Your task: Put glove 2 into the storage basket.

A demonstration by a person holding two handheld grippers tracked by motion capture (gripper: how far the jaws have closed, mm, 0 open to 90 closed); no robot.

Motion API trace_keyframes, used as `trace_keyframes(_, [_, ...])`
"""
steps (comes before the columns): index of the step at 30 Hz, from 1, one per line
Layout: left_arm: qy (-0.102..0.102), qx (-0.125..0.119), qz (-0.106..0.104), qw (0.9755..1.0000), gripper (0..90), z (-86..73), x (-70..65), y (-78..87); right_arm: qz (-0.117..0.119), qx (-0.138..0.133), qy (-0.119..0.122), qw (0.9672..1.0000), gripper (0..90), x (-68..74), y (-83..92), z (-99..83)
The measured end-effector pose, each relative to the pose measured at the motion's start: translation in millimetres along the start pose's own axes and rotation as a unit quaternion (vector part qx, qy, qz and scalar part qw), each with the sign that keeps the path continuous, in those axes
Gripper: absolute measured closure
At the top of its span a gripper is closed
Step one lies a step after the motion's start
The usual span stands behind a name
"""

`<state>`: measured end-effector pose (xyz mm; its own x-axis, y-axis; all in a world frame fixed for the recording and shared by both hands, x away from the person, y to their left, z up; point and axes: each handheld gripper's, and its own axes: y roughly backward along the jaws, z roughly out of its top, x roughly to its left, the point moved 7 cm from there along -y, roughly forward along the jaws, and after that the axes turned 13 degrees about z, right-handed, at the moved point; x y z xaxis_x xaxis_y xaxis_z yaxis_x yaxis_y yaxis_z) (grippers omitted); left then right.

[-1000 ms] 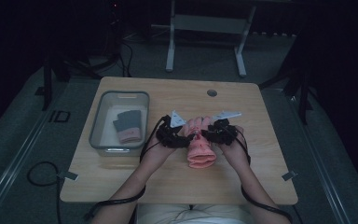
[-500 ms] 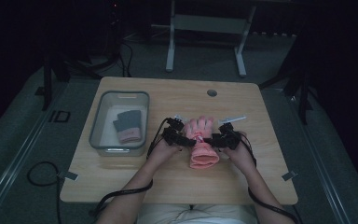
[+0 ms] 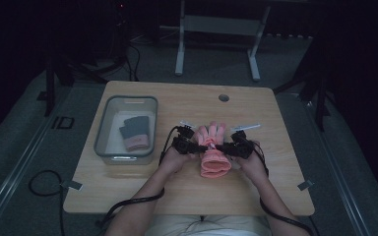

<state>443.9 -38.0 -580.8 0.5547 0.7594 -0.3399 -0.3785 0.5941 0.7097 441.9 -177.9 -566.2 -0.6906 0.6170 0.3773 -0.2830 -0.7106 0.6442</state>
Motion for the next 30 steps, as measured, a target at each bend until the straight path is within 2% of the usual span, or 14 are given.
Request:
trace_keyframes(6, [-0.007,-0.014,0.005,0.9999,77.4,8.7,-5.3,12.6,-0.004,-0.019,0.012,0.9997,70.8,7.2,9.5,8.6])
trace_keyframes(14, [-0.045,-0.025,0.03,0.9983,78.6,21.1,-11.8,38.5,0.006,-0.038,0.023,0.999,70.9,20.1,20.1,23.6])
trace_keyframes(19, [-0.056,-0.031,0.039,0.9972,78.6,27.2,-13.6,54.7,0.014,-0.05,0.033,0.9981,71.0,29.6,26.0,34.0])
trace_keyframes(21, [-0.056,-0.032,0.04,0.9971,78.7,28.0,-13.8,57.2,0.016,-0.052,0.034,0.9979,71.0,31.9,27.1,36.6])
trace_keyframes(30, [-0.067,-0.044,0.062,0.9948,79.1,38.6,-4.7,92.9,0.024,-0.066,0.057,0.9959,71.1,54.6,26.8,62.6])
